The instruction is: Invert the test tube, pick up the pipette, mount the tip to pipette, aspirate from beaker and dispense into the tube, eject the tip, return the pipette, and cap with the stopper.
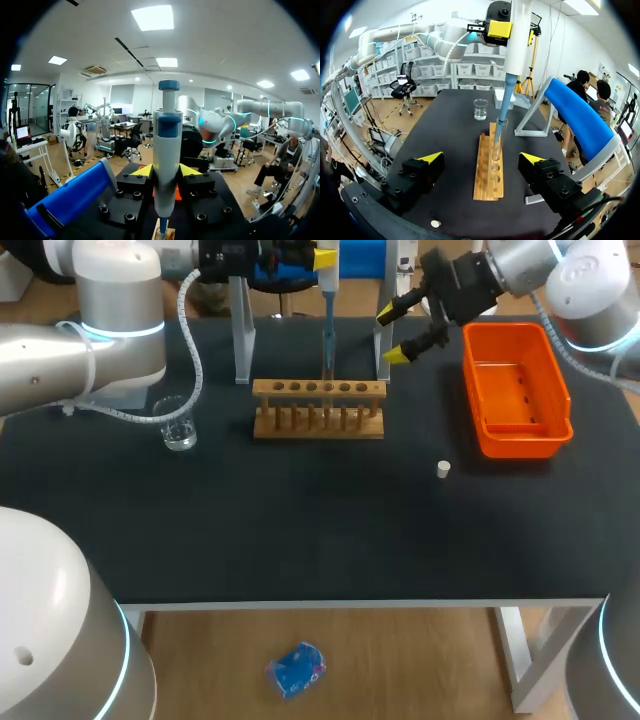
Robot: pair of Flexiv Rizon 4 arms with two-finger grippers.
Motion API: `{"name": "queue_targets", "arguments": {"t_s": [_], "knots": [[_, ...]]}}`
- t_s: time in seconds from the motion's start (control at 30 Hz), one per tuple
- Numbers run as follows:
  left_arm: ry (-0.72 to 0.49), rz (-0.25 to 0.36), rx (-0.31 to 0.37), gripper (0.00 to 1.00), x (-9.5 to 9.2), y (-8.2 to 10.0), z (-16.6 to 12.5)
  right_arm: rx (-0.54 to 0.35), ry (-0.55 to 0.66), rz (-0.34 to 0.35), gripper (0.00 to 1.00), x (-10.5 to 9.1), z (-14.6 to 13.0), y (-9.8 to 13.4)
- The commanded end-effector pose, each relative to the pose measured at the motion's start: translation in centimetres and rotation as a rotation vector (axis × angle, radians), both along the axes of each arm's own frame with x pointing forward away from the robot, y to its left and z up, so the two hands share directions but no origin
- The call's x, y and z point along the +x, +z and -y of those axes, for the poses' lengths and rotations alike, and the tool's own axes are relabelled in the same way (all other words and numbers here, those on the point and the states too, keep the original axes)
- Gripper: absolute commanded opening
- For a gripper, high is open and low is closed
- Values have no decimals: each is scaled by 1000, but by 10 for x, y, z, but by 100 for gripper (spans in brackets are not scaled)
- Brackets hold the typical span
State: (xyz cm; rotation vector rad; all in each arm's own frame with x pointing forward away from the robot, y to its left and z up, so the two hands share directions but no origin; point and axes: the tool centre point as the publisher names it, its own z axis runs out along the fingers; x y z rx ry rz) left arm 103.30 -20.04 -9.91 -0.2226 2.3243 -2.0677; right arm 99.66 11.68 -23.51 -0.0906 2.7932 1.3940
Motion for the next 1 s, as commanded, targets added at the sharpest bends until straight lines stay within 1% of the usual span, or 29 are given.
{"name": "queue_targets", "arguments": {"t_s": [0.03, 0.33, 0.47, 1.0], "knots": [[-1, -1, 2, 0, 0, 1, 0, 1, 0, 1, 100, -2, 2, 0], [-1, -1, 2, 0, 0, 1, 0, 1, 0, 1, 100, -2, 2, 0], [-7, 3, -11, 0, -1, 6, 0, 1, 0, 1, 100, -2, 2, 0], [-13, 8, -2, 0, -5, 12, 1, 1, 0, 1, 100, -2, 2, 0]]}}
